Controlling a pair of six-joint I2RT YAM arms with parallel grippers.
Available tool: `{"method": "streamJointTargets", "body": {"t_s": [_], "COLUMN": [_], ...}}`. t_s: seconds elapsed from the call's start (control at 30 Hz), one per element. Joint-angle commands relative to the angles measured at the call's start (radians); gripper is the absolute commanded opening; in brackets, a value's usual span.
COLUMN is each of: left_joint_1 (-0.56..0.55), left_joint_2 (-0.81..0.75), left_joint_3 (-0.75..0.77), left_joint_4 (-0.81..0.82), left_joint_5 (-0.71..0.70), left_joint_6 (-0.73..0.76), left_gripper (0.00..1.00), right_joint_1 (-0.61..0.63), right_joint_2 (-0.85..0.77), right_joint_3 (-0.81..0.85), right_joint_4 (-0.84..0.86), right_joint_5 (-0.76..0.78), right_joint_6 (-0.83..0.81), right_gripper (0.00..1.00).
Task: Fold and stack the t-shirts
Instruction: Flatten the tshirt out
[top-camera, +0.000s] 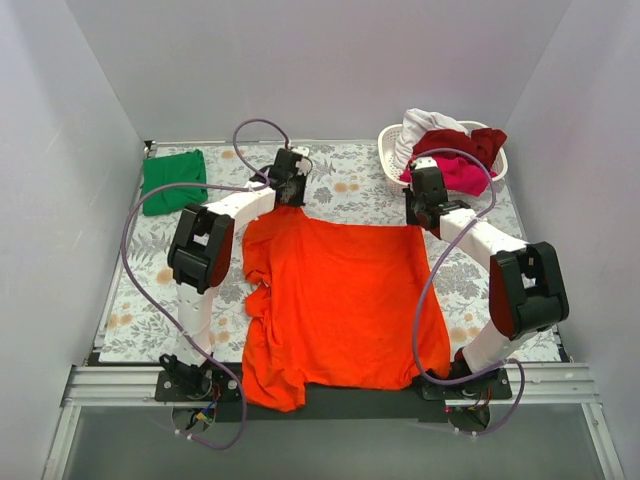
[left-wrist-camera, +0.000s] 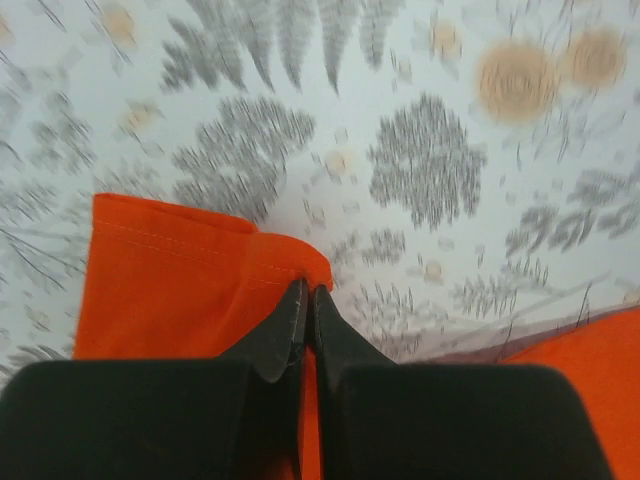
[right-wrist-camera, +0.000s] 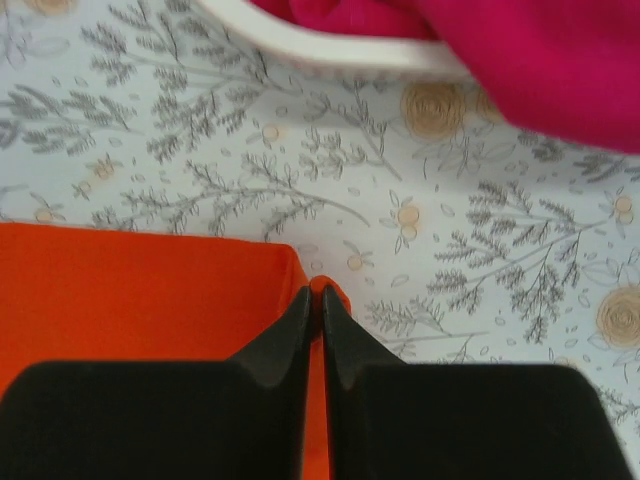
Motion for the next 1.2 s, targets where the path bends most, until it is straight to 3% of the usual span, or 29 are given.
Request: {"method": "streamJointTargets", "body": {"t_s": [0.0,0.2,0.33,0.37,0.43,0.5,0.53,0.7,0.8,0.97,1.17], "left_joint_1": [0.033,0.038,0.042,0.042,0.041,0.042,0.042,0.042,0.041,0.047,0.09], "left_joint_2": [0.042,0.163,0.214,0.217,0.205,0.168,0.144,-0.034,-0.175,-0.353,-0.374], "left_joint_3": [0.183,0.329,0.409,0.416,0.415,0.41,0.403,0.279,0.135,-0.095,-0.329], "left_joint_4": [0.05,0.017,-0.028,-0.031,-0.029,-0.022,-0.016,0.061,0.125,0.147,0.138], "left_joint_5": [-0.116,-0.162,-0.106,-0.106,-0.13,-0.141,-0.139,-0.11,-0.115,-0.202,-0.169], "left_joint_6": [0.027,0.07,0.083,0.08,0.059,0.045,0.042,0.018,-0.019,-0.142,-0.265], "left_gripper": [0.0,0.0,0.0,0.08,0.14,0.23,0.26,0.42,0.45,0.47,0.45], "right_joint_1": [0.001,-0.01,-0.019,-0.019,-0.021,-0.019,-0.019,-0.021,-0.019,-0.019,-0.016], "right_joint_2": [0.061,0.144,0.187,0.194,0.211,0.211,0.207,0.124,0.056,-0.063,-0.114], "right_joint_3": [0.126,0.202,0.244,0.251,0.28,0.296,0.301,0.253,0.201,0.072,-0.046], "right_joint_4": [0.106,0.097,0.081,0.077,0.06,0.035,0.029,0.017,0.014,0.02,0.063], "right_joint_5": [0.044,0.124,0.155,0.153,0.15,0.14,0.126,0.136,0.127,0.043,-0.098], "right_joint_6": [-0.012,-0.029,-0.028,-0.028,-0.025,-0.021,-0.021,-0.014,-0.003,0.032,0.061], "right_gripper": [0.01,0.01,0.01,0.01,0.02,0.14,0.27,0.52,0.59,0.6,0.59]}}
